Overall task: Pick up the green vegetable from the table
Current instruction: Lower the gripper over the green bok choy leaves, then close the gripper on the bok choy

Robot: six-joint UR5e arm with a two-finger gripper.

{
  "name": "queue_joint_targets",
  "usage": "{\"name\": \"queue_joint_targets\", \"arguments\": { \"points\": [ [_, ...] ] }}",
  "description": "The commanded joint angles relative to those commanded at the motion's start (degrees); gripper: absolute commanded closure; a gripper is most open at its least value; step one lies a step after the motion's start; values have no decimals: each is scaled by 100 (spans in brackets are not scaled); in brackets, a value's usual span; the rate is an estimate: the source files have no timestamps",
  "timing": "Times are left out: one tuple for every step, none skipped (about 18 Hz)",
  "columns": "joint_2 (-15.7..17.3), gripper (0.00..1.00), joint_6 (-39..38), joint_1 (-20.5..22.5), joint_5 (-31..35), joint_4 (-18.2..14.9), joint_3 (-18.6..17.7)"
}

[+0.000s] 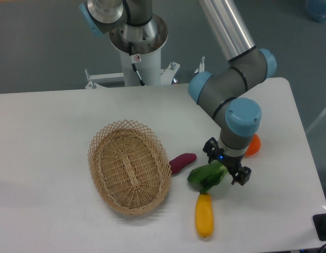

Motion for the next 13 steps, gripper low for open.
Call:
{"name": "queue_joint_targets", "arguments": {
  "points": [
    [0, 0, 0, 0, 0, 115, -53],
    [-9, 0, -9, 0, 9, 159, -71],
    [-26, 0, -18, 0, 9, 203, -80],
    [-26, 0, -35, 0, 9, 247, -89],
    [-26, 1, -44, 0, 9, 343, -89],
    [-26, 10, -27, 0, 9, 405, -106],
    [-18, 21, -26, 0, 9, 415, -106],
    [-18, 31, 0, 0, 9, 415, -89],
    [-9, 40, 9, 9, 9, 415, -89],
    [0, 48, 9, 9, 9, 415, -89],
    [0, 56, 9, 9, 0, 415, -80],
    [0, 62, 9, 9, 9, 423, -80],
    [0, 64, 9, 9, 9, 423, -80]
  ]
}}
